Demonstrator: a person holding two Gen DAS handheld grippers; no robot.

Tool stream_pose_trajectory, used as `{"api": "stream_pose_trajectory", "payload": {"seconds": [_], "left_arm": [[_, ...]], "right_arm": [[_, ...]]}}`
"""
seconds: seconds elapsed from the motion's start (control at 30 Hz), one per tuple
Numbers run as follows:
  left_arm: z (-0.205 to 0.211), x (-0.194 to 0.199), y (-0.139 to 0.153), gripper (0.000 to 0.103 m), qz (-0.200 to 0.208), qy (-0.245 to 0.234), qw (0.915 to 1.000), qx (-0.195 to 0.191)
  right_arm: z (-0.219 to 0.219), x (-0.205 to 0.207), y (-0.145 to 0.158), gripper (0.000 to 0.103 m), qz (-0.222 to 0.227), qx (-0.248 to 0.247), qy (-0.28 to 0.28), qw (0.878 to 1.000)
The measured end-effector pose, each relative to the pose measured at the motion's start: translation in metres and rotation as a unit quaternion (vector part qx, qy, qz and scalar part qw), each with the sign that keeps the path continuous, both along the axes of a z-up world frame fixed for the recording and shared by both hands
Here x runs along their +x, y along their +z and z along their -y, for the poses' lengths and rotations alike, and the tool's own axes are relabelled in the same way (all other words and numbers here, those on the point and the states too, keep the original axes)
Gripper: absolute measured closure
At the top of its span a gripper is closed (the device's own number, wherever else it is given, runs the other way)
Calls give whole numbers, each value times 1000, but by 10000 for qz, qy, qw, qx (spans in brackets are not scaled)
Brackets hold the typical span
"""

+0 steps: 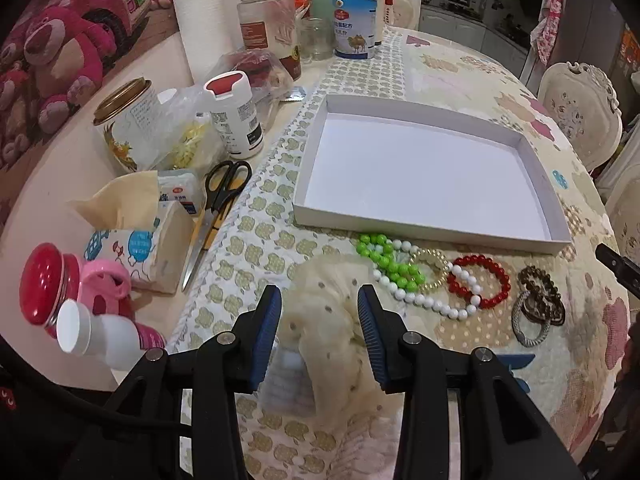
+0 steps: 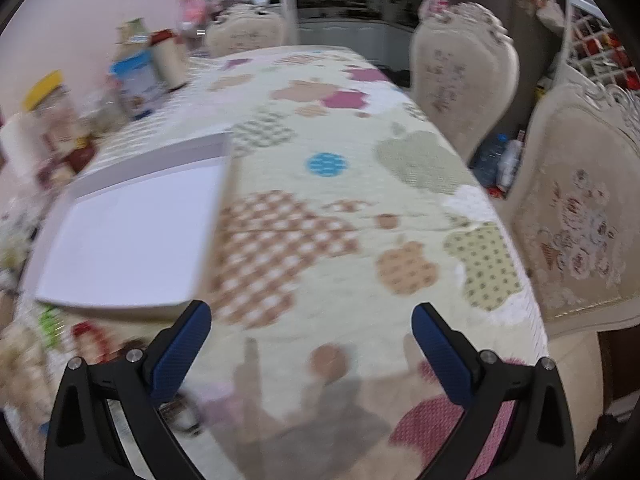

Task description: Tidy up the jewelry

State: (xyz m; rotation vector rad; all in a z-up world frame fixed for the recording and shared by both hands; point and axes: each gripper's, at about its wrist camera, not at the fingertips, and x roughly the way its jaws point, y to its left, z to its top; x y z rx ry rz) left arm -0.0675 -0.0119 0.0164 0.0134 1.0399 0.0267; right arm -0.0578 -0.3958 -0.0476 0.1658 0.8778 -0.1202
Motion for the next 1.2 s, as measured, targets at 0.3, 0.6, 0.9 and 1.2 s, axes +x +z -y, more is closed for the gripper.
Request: {"api": "stream_pose_trajectory", "payload": {"seconds": [0.3, 0.6, 0.9, 1.2], "left_arm": [[3, -23, 0, 64, -8, 151, 9998, -87], [-4, -40, 1, 64, 67, 533, 9985, -83], [-11, -53, -6, 64, -22, 585, 9979, 261], [-10, -59, 2, 64, 132, 545, 9980, 299]], "right_arm": [[-69, -36, 30, 1, 100, 30, 754, 9971], [-102, -53, 45, 1, 308, 176, 1260, 9914], [-111, -65, 51, 1, 414, 81, 1506, 9877], [-117, -73, 58, 1, 521, -3, 1561, 9864]]}}
